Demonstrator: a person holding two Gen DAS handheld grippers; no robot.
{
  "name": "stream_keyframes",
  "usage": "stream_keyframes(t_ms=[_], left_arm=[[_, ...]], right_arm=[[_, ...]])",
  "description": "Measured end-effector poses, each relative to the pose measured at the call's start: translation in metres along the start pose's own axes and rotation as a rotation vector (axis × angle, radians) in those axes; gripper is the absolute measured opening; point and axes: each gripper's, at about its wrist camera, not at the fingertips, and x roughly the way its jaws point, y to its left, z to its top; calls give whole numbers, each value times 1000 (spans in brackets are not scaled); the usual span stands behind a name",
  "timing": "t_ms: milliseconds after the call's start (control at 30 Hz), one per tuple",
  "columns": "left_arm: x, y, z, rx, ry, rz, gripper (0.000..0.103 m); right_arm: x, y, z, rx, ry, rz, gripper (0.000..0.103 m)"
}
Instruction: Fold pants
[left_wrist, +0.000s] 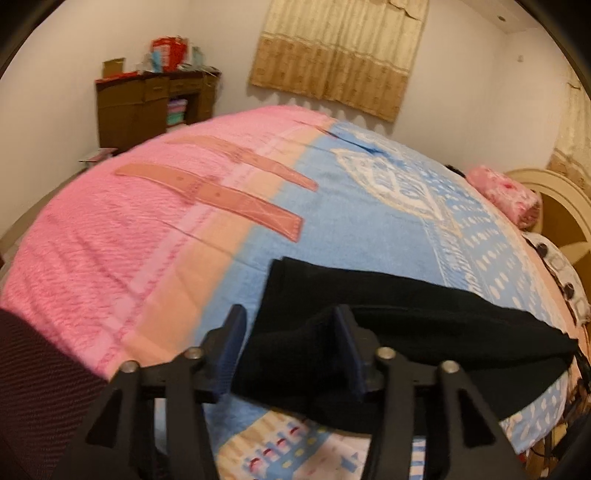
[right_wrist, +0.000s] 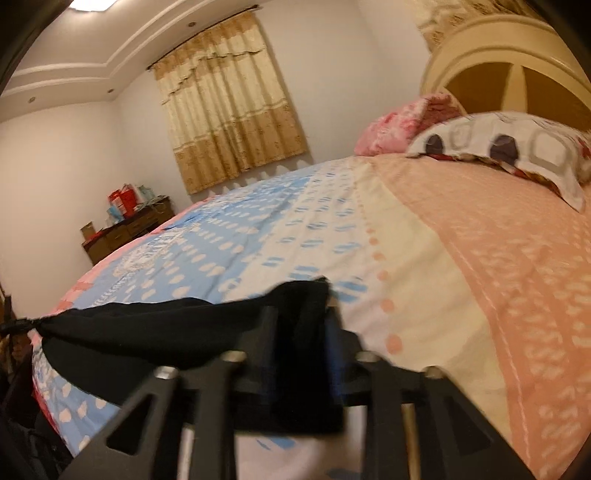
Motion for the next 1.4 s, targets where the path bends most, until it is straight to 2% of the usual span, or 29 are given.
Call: stream_keyframes(t_ms=[33,200,333,400,467,567,667,767,833,900,1067,1133,1167,1267,1400], left_arm=[[-3,3,0,-10,-6,9,58],[-18,20,1,-69,-30,22,61],[-25,20,-1,-79,-27,8,61],[-25,12,-3,-62,-12,-4,61],[-24,-1,-5,-27,9,6,61],[-21,-18,-11,20,62,44,61],[-20,-26,-19,68,126,85,61],[-20,-21,-27,49,179,67,61],[-17,-13,-30,15,210,47,61],[-12,-4,-32,-38,248,-4,60],[-5,6,-36,-139,300,-117,60],[-1,7,-35,-154,309,-145,53],[2,8,-36,-158,319,-147,44],[9,7,-38,-170,337,-177,26],[7,1,-38,-136,329,-142,24]], right_arm=[[-4,-5,-2,21,-12,-6,56],[-29,-24,-10,108,-56,-53,58],[-48,-9,-5,116,-98,-82,58],[-49,19,7,89,-105,-52,58],[-40,62,19,17,-86,16,58],[-8,150,28,-173,-1,139,58],[25,229,20,-337,78,257,58],[55,292,3,-454,136,350,58],[72,323,-9,-530,167,372,58],[84,341,-16,-582,186,376,58],[100,355,-21,-616,215,376,58],[102,355,-22,-614,221,366,58],[104,353,-23,-613,231,357,58],[109,347,-26,-616,251,329,58],[110,346,-29,-620,261,323,58]])
